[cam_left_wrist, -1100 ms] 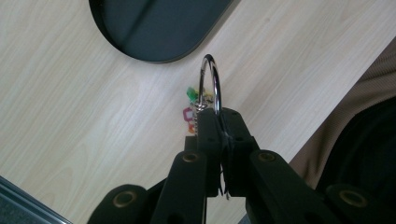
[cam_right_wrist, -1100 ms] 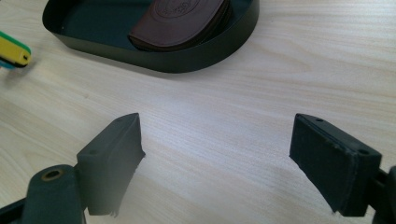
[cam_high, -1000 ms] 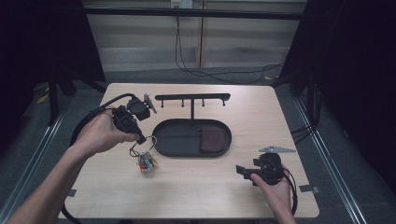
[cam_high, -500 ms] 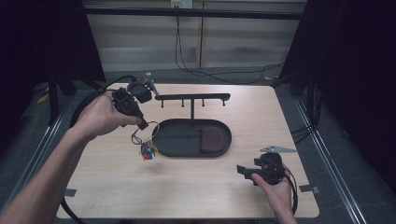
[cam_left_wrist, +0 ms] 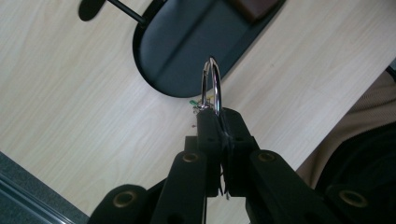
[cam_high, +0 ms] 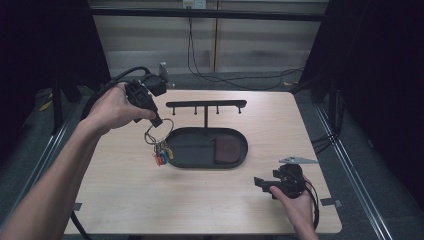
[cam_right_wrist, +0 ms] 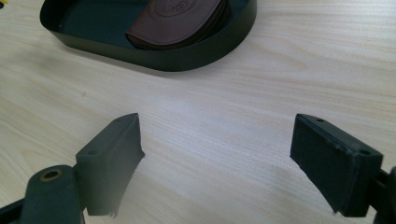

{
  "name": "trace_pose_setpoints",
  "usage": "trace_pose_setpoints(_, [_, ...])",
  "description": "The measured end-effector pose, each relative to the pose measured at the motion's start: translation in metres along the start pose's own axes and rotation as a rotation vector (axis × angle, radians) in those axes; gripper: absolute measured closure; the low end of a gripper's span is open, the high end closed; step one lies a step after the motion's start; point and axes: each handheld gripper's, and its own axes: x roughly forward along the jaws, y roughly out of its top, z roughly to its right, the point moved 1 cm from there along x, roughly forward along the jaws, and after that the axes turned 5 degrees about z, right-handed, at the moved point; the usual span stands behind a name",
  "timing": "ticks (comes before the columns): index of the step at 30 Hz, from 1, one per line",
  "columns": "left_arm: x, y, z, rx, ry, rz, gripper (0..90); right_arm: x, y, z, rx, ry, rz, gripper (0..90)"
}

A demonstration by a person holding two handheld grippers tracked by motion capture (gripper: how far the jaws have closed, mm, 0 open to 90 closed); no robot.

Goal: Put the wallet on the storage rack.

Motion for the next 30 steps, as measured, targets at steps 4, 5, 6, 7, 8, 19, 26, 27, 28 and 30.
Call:
trace_pose_setpoints(4, [0.0,0.008,-0.001,0.009,-0.001,0.0,88.0,0.0,0.0,0.0,0.002,-0.001,-0.002,16.5])
trace_pose_setpoints(5, [0.001,0.011,-0.002,0.009,0.004,-0.003,88.1,0.0,0.0,0.0,0.007,-0.004,-0.006,16.4])
trace_pose_setpoints(6, [0.001,0.013,-0.002,0.016,0.007,-0.005,88.1,0.0,-0.001,0.0,0.007,-0.002,-0.006,16.4])
trace_pose_setpoints(7, [0.001,0.015,-0.003,0.014,0.006,-0.004,88.1,0.0,-0.001,0.0,0.002,-0.001,-0.005,16.4])
trace_pose_setpoints(8, [0.0,0.016,-0.004,0.009,0.004,-0.001,88.1,0.0,-0.001,0.0,0.004,-0.003,-0.008,16.4])
trace_pose_setpoints(19, [0.006,0.027,-0.024,-0.048,-0.017,0.031,88.1,0.0,-0.002,0.0,0.007,0.005,-0.01,16.3])
trace_pose_setpoints(26, [0.018,0.028,-0.035,-0.098,-0.042,0.04,88.1,0.0,-0.002,0.001,0.01,0.006,-0.01,16.3])
trace_pose_setpoints(27, [0.021,0.028,-0.036,-0.103,-0.039,0.047,88.0,0.0,-0.002,0.001,0.01,0.007,-0.011,16.4])
trace_pose_setpoints(28, [0.023,0.028,-0.036,-0.106,-0.032,0.049,88.0,0.0,-0.002,0.0,0.014,0.008,-0.012,16.4])
trace_pose_setpoints(30, [0.03,0.027,-0.038,-0.115,-0.038,0.043,88.0,0.001,-0.003,0.0,0.014,0.015,-0.015,16.4])
